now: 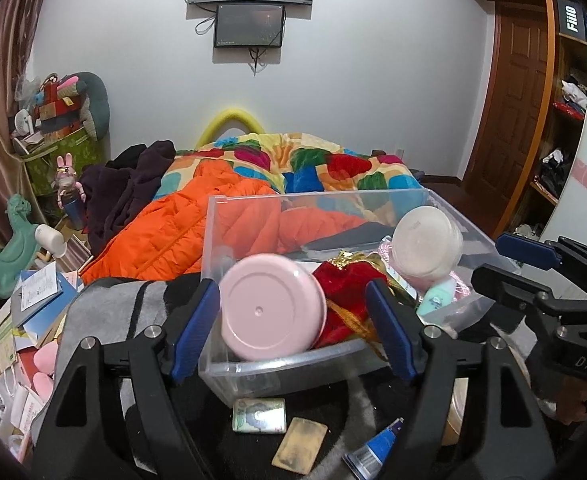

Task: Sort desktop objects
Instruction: 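Lower the pink container and tape roll into the clear box and open both grippers, then grasp the green square card with the left gripper while the right grasps the cream tub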

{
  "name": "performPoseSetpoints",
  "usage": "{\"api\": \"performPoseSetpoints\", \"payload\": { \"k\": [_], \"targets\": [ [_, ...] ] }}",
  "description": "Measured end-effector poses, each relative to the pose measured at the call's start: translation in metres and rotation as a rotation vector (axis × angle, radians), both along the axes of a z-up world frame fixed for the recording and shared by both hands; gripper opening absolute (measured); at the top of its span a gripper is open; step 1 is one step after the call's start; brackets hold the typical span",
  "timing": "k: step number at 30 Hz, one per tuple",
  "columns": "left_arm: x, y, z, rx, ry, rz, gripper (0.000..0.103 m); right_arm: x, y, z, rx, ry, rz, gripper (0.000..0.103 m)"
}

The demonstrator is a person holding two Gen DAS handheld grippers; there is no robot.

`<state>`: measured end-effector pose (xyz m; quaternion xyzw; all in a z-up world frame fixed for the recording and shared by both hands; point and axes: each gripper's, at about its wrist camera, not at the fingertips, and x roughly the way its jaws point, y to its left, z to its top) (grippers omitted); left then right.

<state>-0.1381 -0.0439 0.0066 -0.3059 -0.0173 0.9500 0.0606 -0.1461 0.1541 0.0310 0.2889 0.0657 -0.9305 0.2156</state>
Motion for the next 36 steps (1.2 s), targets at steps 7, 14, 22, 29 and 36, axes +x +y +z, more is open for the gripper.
{"api": "performPoseSetpoints", "payload": {
  "k": [7,14,22,29,36],
  "targets": [
    [0.02,-0.001,0.016,-0.021,0.04,0.01,0.077,0.011,0.0,0.005,0.016,0.021,-0.005,0.057],
    [0.033,-0.002,0.025,-0.039,0.065,0.015,0.082,0.025,-0.003,0.007,0.041,0.042,-0.001,0.059],
    [0.05,-0.005,0.031,-0.075,0.079,0.03,0.087,0.035,0.0,0.005,0.041,0.038,0.009,0.061],
    [0.061,-0.011,0.023,-0.116,0.057,0.039,0.093,0.048,0.006,0.002,0.037,0.038,0.012,0.067],
    [0.069,-0.026,0.003,-0.147,-0.018,0.054,0.094,0.065,0.012,-0.009,0.038,0.024,0.018,0.074]
  ]
}}
